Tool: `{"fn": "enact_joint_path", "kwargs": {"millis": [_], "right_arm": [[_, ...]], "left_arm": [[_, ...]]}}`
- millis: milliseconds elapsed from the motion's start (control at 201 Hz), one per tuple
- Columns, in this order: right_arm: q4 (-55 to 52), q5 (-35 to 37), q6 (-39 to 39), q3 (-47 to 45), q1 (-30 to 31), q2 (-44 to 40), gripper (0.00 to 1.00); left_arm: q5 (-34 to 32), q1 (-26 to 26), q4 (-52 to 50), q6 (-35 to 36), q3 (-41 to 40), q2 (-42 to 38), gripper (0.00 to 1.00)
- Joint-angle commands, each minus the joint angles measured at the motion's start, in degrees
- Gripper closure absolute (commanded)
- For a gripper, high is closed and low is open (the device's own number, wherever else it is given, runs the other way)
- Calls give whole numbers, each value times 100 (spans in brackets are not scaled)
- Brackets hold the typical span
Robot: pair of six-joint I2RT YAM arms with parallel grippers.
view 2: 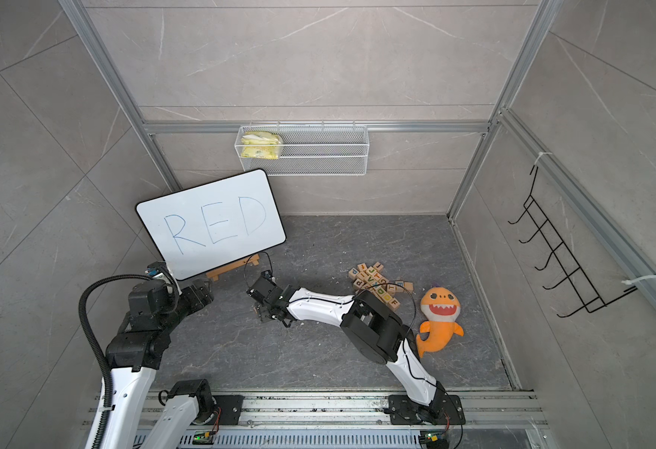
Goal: Assemble the uppercase word "red" with letter blocks
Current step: Adjust the letter block at the center of the board, then pick up the letter block from the center of the board.
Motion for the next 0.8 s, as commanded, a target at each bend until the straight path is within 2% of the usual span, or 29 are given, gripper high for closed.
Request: {"fn": "enact_joint_path", "kwargs": {"millis": [0, 179, 448, 791], "right_arm": [[328, -204, -156, -54, 20, -149, 28], [288, -356, -282, 357, 106, 192, 29], [-304, -217, -284, 1223, 105, 883, 39], [-608, 29, -273, 1419, 144, 1091, 43]], "left_arm": [[72, 35, 187, -57, 15, -2, 15], [67, 31, 195, -62, 6, -3, 15], [36, 43, 178, -63, 19, -3, 15], [193, 44, 15, -5, 126, 95, 17]]}}
